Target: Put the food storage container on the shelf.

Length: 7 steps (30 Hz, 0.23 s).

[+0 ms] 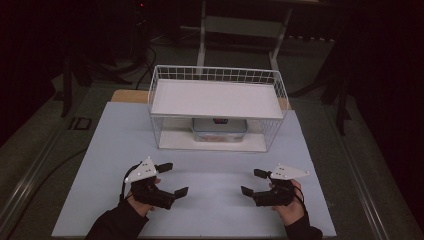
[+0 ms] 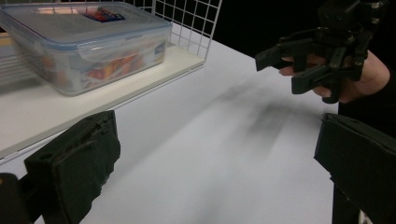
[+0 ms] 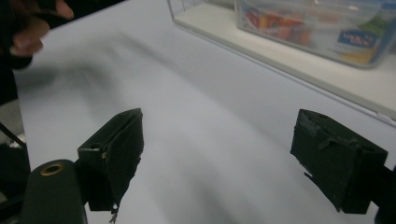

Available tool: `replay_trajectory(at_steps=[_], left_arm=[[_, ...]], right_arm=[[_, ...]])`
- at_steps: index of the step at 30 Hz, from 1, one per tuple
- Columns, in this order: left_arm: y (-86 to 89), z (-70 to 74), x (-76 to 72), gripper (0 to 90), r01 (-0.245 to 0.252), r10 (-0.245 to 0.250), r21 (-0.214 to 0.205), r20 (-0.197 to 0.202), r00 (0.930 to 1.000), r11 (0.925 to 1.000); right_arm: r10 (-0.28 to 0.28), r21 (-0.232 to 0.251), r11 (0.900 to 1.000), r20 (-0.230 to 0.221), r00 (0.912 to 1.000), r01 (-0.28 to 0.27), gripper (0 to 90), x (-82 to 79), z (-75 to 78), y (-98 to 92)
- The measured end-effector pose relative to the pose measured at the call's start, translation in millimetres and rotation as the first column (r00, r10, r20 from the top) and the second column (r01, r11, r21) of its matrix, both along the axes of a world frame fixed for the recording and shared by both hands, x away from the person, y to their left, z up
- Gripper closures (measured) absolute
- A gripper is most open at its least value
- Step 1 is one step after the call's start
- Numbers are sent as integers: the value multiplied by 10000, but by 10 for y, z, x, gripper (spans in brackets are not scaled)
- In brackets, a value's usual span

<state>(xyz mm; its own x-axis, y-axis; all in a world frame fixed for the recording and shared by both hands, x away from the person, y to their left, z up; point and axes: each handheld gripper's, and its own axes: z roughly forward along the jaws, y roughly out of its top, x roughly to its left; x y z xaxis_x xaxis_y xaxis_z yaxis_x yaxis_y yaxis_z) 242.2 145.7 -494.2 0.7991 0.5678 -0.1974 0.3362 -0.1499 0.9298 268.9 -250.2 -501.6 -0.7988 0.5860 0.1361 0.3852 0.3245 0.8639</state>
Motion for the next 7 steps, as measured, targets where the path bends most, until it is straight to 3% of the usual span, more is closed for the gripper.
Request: replay_trajectory(at_steps=[7], left_arm=[[-45, -23, -5, 1, 96, -98, 187, 79, 9999, 9998]], right_arm=[[29, -3, 10000, 33, 10000, -29, 166, -5, -36, -65]])
